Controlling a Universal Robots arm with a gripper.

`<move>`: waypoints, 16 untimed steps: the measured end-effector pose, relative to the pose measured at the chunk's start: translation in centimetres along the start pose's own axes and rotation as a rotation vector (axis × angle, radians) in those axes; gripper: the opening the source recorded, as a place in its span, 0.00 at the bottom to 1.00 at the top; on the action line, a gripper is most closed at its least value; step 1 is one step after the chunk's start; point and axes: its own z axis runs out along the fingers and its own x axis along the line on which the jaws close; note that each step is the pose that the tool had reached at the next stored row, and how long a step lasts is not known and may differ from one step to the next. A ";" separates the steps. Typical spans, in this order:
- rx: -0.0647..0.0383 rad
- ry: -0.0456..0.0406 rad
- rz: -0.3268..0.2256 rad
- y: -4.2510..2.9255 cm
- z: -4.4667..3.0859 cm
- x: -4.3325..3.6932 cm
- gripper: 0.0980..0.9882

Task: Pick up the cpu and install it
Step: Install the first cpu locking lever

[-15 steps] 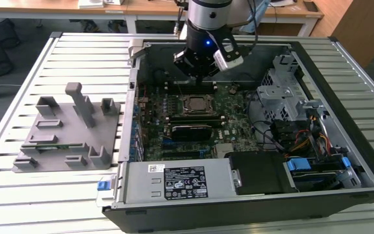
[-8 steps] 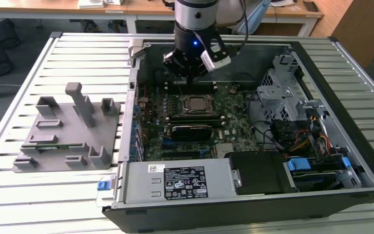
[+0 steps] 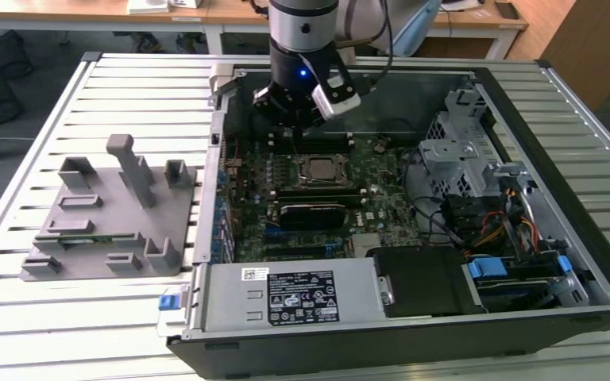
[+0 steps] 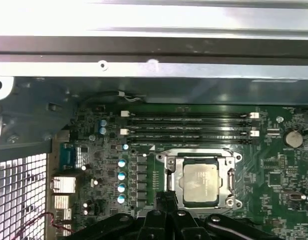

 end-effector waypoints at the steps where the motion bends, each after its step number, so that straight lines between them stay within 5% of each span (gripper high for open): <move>1: 0.000 0.0000 0.000 0.01 0.04 0.21 0.01; 16: 0.000 0.0000 0.000 0.89 0.73 1.67 0.01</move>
